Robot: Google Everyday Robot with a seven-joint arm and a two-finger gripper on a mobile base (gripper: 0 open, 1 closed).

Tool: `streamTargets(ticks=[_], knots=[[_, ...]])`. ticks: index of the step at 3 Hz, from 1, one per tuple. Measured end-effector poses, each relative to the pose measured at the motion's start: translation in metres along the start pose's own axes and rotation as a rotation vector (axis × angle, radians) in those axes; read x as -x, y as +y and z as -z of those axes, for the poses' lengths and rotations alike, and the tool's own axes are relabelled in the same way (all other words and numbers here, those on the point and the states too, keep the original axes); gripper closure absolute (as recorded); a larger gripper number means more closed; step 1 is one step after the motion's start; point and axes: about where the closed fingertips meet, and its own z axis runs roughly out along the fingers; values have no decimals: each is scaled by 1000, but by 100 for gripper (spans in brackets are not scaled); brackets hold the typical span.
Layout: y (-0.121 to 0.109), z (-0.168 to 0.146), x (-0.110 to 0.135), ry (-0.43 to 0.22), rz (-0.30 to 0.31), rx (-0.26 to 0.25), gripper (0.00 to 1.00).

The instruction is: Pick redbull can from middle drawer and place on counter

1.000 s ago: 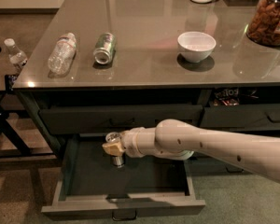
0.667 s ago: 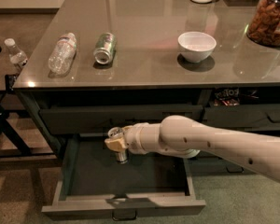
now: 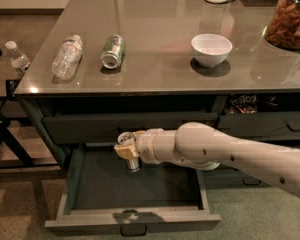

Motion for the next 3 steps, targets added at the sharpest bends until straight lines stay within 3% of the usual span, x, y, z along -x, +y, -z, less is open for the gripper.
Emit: streamTargets(ticks=[1,3], knots=[[-4,7,22,-16,31,-14,100],[-16,54,96,-47,77,-87,100]])
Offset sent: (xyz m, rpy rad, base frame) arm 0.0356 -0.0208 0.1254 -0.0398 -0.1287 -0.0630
